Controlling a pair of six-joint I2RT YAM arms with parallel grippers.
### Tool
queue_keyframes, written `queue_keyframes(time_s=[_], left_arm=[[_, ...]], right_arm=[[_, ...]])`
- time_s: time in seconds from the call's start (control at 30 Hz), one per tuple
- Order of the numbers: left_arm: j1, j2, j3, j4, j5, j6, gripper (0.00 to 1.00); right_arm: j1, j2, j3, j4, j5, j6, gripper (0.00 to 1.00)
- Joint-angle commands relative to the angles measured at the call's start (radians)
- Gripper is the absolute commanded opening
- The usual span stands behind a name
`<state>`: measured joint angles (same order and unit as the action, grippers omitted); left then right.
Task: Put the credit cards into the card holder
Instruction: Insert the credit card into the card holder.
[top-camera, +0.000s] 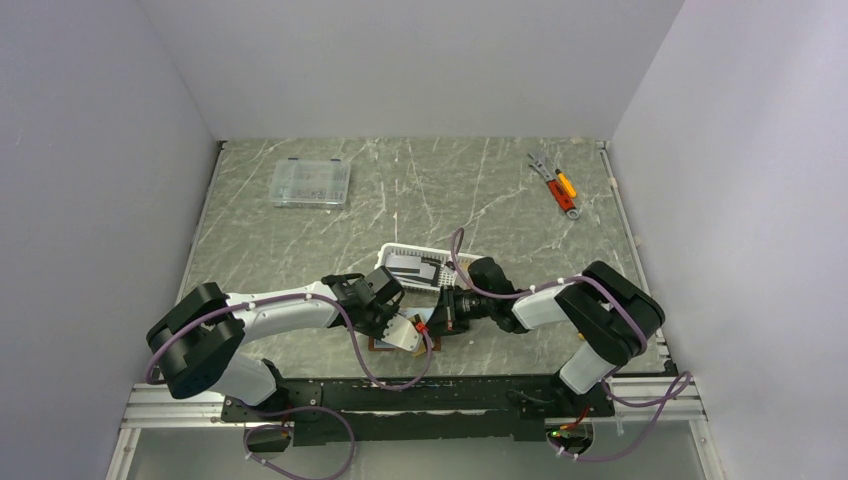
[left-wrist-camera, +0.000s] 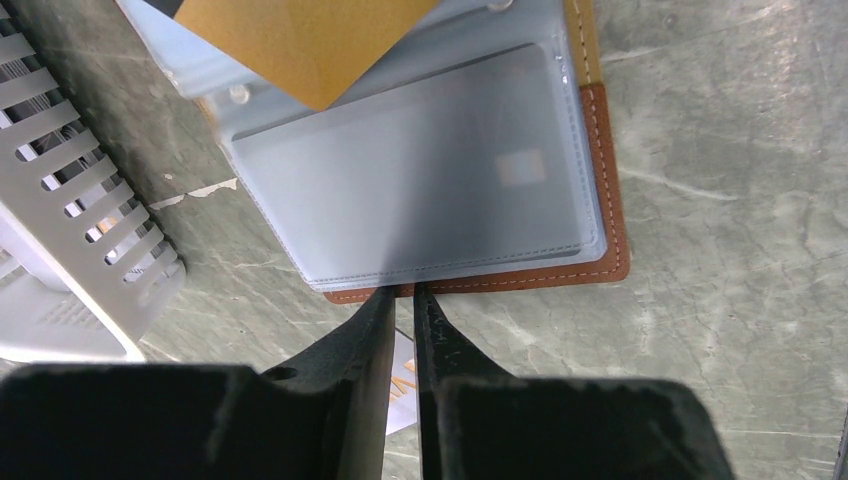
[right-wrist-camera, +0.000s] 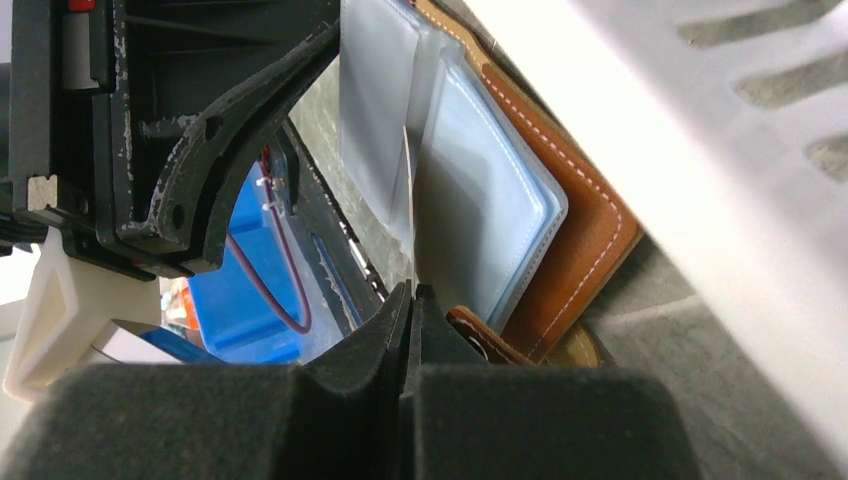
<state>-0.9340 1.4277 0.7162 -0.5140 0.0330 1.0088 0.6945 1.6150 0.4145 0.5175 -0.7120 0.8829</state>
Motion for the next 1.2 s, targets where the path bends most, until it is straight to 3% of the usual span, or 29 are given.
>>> queue_keyframes(time_s=[0.0, 0.6, 1.17], left_arm=[[-0.012, 0.011, -0.010, -0.014, 0.040, 0.011, 0.18], [-0.019, 0.017, -0.004, -0.020, 0.038, 0.016, 0.17], [-0.033, -0.020, -0.011, -0.047, 0.070, 0.005, 0.15]], right_arm=[[-0.003, -0.040, -0.021, 0.026, 0.009, -0.006, 0.00], [0.004, 0.055, 0.013, 0.138, -0.017, 0.024, 0.00], [0.005, 0.095, 0.050, 0.118, 0.092, 0.018, 0.00]])
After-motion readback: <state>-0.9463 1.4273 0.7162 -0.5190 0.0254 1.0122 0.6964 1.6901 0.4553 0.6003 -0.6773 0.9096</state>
